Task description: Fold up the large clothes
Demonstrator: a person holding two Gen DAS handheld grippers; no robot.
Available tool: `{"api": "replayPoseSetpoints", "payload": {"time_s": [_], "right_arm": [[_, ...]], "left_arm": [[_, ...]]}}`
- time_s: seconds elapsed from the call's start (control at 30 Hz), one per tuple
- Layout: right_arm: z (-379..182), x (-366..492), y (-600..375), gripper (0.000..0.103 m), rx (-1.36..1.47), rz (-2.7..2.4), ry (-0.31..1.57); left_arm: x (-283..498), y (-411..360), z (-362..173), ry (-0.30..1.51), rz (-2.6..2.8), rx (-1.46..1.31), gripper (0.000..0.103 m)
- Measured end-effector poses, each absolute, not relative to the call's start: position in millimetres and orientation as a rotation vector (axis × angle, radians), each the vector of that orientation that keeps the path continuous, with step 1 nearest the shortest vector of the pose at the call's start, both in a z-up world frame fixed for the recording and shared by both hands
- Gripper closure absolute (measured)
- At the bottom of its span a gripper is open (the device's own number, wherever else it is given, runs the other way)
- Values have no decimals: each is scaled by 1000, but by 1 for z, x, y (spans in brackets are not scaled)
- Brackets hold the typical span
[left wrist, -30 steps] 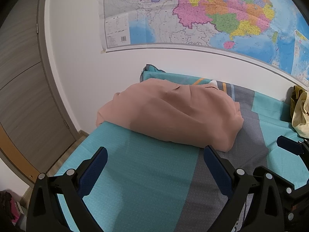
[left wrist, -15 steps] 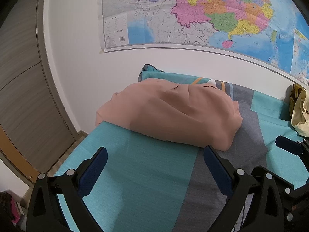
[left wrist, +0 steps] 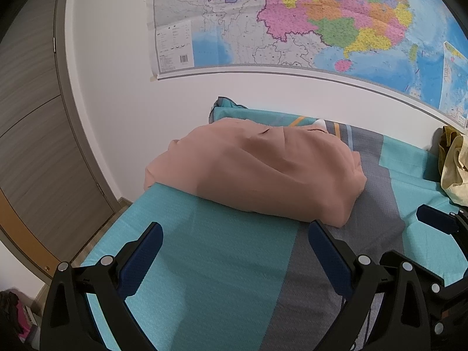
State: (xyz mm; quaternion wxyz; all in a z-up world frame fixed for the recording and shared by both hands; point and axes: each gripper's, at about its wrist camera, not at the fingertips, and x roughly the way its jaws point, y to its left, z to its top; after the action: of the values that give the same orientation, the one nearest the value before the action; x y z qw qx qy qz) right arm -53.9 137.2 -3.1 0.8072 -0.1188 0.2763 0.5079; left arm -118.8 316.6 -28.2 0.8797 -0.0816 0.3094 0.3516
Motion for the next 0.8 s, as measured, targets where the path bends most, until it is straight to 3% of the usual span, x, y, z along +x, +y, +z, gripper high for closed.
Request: {"api": "replayPoseSetpoints", "payload": {"time_s": [0.8], "right_arm": [[-5,-59,131,6,-232,1076,594]], "left_arm": [[-122,305,-28,632,717,-181,7]]}}
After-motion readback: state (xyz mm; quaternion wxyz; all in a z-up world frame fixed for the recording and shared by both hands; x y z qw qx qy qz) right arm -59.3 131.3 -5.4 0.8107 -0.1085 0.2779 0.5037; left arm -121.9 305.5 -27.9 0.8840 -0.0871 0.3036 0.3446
